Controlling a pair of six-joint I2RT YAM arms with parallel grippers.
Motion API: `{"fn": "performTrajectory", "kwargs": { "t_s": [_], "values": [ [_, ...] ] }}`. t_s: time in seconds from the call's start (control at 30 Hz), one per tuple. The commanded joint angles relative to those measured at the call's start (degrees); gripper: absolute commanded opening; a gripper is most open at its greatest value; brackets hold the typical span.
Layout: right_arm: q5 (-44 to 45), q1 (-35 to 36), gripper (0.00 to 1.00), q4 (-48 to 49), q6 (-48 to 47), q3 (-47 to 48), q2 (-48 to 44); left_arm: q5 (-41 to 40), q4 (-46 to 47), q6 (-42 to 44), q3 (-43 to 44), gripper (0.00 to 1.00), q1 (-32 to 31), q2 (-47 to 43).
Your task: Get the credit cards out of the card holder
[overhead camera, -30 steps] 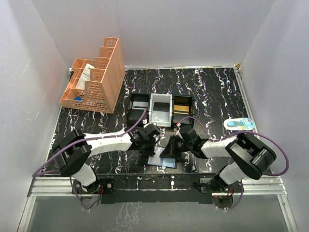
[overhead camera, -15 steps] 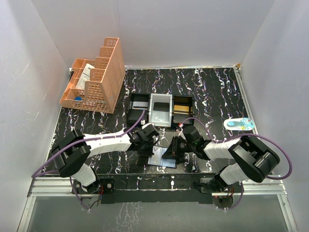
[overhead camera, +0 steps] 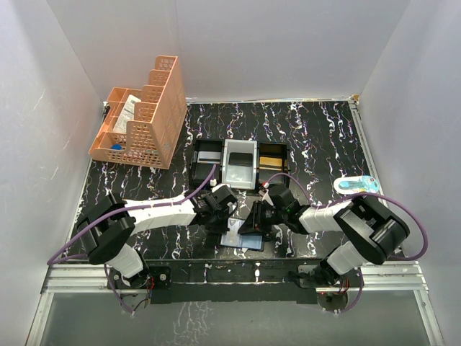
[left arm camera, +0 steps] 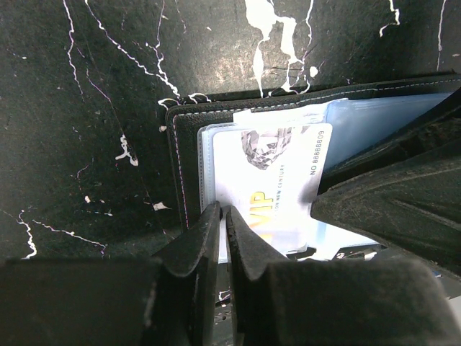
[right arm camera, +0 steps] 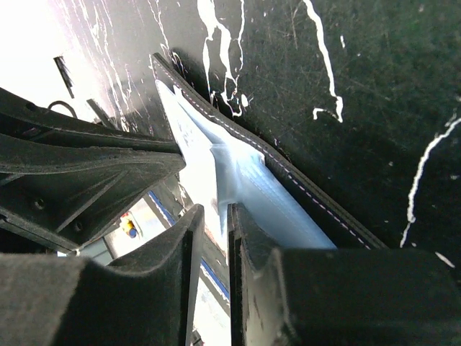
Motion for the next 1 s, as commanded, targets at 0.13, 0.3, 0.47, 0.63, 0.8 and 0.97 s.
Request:
{"fn": "performTrajectory", "kwargs": {
  "t_s": [0.13, 0.3, 0.47, 0.63, 0.8, 0.97],
  "values": [
    [-1.6, 0.7, 0.14, 5.9, 0.5, 1.2, 2.5, -1.2, -2.6, 0.6, -2.0, 0.07, -0.1, 0.8],
    [-1.3, 0.8, 0.12, 6.4, 0.9, 1.2, 2.2, -1.0, -2.2, 0.6, -2.0, 0.07, -0.1, 0.7],
    [-1.6, 1.0, 0.02, 7.0, 0.9, 0.5, 1.7, -0.9, -2.3, 0.5, -2.0, 0.07, -0.1, 0.6],
    [-1.3, 0.8, 0.0, 3.8, -1.5, 0.3, -1.2, -1.3, -2.7, 0.3, -2.4, 0.06, -0.1, 0.4],
    [-1.9, 0.2, 0.0, 0.3, -3.7, 0.3, -4.0, -1.5, -2.7, 0.1, -2.6, 0.06, -0.1, 0.4],
    [-3.5, -1.1, 0.0, -1.5, -5.0, -0.1, -5.6, -1.6, -2.7, 0.0, -2.6, 0.06, -0.1, 0.6]
  ]
}}
